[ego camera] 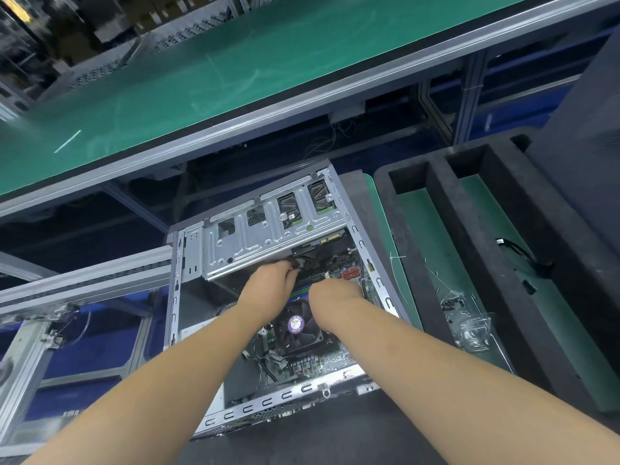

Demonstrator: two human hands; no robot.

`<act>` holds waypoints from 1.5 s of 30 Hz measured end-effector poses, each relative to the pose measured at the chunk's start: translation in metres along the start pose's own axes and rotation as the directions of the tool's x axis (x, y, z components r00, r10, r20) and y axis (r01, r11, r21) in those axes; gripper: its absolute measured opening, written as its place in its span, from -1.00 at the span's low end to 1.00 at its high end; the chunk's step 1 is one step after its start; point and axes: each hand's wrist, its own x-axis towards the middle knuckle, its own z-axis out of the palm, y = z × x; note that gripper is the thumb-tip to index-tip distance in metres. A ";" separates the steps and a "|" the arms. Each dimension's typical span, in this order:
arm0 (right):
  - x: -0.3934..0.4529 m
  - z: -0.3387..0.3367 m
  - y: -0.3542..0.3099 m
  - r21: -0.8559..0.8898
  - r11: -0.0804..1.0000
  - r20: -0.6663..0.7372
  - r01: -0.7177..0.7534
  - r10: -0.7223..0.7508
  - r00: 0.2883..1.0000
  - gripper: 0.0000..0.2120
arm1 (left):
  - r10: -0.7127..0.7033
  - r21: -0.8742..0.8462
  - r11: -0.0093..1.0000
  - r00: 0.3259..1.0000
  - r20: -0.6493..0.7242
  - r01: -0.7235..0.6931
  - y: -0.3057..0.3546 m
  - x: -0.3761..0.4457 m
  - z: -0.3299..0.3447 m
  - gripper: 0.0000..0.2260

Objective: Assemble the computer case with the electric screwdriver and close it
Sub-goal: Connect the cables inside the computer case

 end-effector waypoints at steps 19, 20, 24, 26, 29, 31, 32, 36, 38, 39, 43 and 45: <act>0.001 0.001 0.000 0.015 1.000 0.007 0.002 -0.002 1.000 -0.70 | -0.116 0.341 0.936 0.991 0.059 0.090 0.002 0.019 0.009 -0.84; 0.001 0.001 0.000 0.017 1.000 0.006 0.004 -0.004 1.000 -0.71 | -0.128 0.338 0.936 0.990 0.065 0.099 0.001 0.020 0.011 -0.84; 0.001 0.001 0.000 0.022 1.000 0.007 0.005 -0.005 1.000 -0.72 | -0.156 0.291 0.949 0.984 0.086 0.124 -0.004 0.025 0.011 -0.83; 0.000 0.000 0.000 0.025 1.000 0.010 0.001 -0.002 1.000 -0.72 | -0.150 0.282 0.952 0.983 0.102 0.116 -0.006 0.027 0.011 -0.82; 0.000 0.000 0.001 0.028 1.000 0.003 0.007 -0.007 1.000 -0.71 | -0.122 0.343 0.937 0.980 0.157 0.062 -0.007 0.031 0.011 -0.79; -0.001 0.000 0.001 0.027 1.000 0.000 0.010 -0.010 1.000 -0.70 | -0.101 0.402 0.915 0.976 0.192 0.015 -0.006 0.035 0.010 -0.77; -0.001 0.000 0.001 0.025 1.000 0.001 0.010 -0.010 1.000 -0.70 | -0.089 0.424 0.906 0.974 0.207 -0.007 -0.006 0.036 0.010 -0.77; -0.002 -0.001 0.000 0.029 1.000 0.006 0.010 -0.011 1.000 -0.70 | -0.044 0.510 0.854 0.965 0.258 -0.098 -0.005 0.037 0.006 -0.81; -0.003 -0.001 0.000 0.032 0.999 0.004 0.013 -0.013 1.000 -0.70 | -0.032 0.554 0.823 0.961 0.275 -0.131 -0.003 0.037 0.004 -0.83; -0.003 -0.001 0.001 0.033 0.999 0.003 0.014 -0.014 1.000 -0.71 | -0.030 0.568 0.810 0.958 0.287 -0.145 -0.002 0.037 0.003 -0.84; -0.005 -0.001 0.001 0.037 0.999 -0.002 0.018 -0.018 1.000 -0.72 | -0.019 0.581 0.792 0.943 0.332 -0.188 0.001 0.037 0.001 -0.83; -0.005 -0.001 0.001 0.039 0.999 -0.007 0.019 -0.019 1.000 -0.72 | -0.009 0.573 0.793 0.935 0.354 -0.209 0.001 0.038 -0.001 -0.79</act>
